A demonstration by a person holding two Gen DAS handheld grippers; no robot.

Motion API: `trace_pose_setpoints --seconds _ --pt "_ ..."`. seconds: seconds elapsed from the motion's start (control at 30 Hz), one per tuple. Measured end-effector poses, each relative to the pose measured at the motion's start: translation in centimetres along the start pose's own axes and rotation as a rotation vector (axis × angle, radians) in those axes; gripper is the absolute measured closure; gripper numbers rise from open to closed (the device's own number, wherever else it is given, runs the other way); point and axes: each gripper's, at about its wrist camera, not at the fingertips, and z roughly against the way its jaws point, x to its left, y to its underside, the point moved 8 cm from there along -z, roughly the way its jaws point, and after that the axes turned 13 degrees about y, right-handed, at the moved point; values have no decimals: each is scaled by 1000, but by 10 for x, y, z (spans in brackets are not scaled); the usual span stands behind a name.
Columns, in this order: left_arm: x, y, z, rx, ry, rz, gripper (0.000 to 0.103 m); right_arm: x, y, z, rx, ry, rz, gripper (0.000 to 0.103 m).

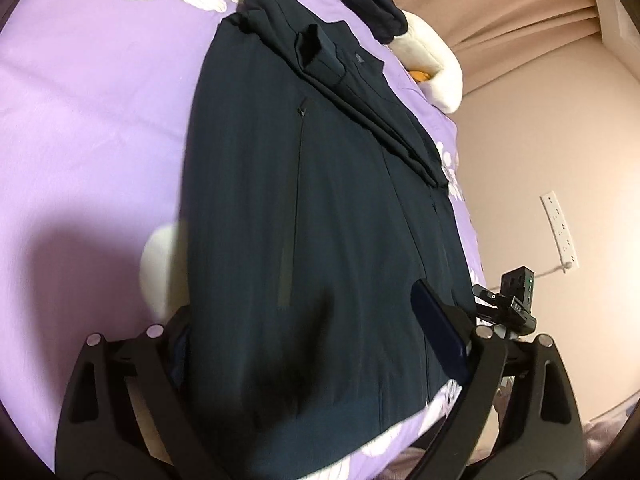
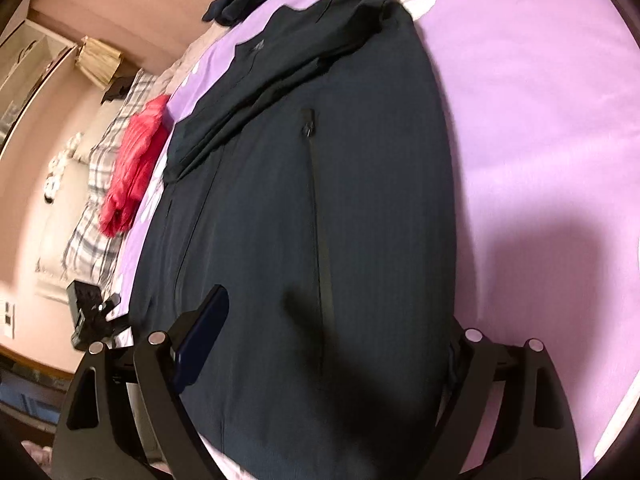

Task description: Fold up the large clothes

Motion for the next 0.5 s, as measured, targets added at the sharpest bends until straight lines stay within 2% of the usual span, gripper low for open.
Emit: trace_pose_setpoints --seconds 0.23,0.33,0.5 --pt "-5 19 14 -18 24 7 13 -6 46 22 59 -43 27 16" --pt "-6 32 14 7 41 18 13 -8 59 29 74 -58 15 16" --pt "-6 36 10 7 26 16 13 -2 54 24 59 -95 -26 16"
